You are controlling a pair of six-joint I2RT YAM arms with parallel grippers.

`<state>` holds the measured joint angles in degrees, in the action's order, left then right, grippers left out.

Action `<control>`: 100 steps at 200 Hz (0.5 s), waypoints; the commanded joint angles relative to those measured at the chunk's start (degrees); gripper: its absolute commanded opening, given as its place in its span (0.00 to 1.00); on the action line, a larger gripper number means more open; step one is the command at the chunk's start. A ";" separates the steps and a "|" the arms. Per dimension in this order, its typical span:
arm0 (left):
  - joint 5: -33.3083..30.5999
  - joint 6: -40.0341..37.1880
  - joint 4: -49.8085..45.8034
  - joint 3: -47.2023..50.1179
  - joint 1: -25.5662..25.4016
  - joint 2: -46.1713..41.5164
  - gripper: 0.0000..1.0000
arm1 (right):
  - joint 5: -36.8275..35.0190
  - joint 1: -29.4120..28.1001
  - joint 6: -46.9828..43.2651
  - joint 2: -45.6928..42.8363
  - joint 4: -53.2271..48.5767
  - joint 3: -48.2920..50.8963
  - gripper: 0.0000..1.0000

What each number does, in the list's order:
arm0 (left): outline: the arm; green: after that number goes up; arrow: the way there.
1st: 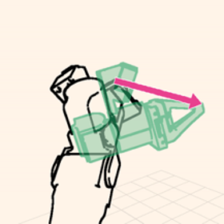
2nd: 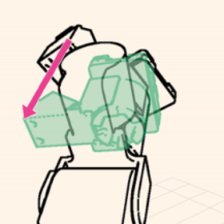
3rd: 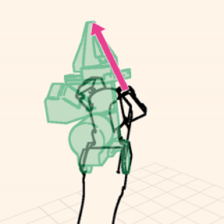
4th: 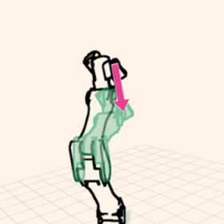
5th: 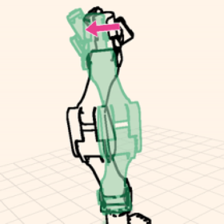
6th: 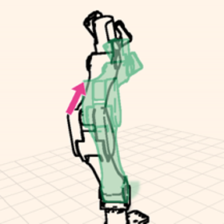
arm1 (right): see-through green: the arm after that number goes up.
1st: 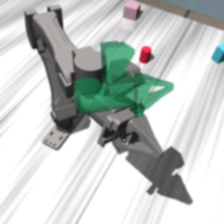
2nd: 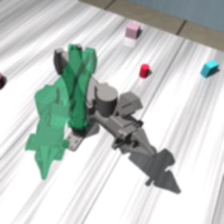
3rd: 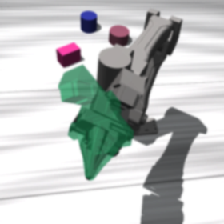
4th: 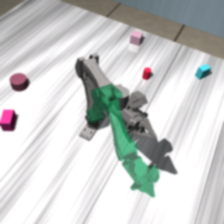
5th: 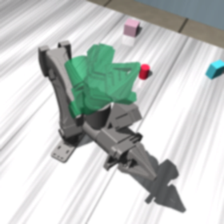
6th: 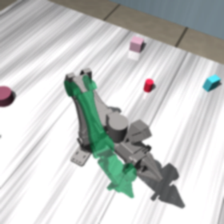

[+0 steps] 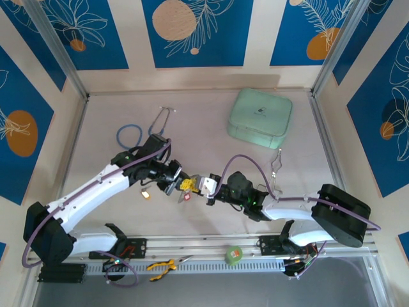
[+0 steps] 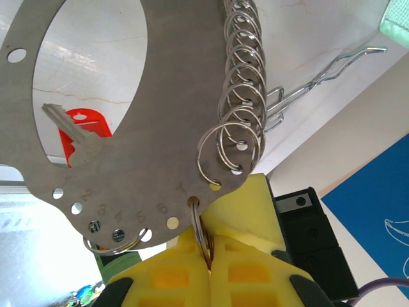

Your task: Put the keys on the keyring

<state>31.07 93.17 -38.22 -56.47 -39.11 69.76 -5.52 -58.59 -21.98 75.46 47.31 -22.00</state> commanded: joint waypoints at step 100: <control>-22.83 -36.05 4.53 -5.58 7.87 -4.56 0.60 | 2.67 1.54 2.95 -1.88 -4.39 -2.49 0.00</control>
<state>17.41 75.64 -36.34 -59.61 -31.90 66.13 -4.16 -57.60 -20.40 75.53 46.04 -22.17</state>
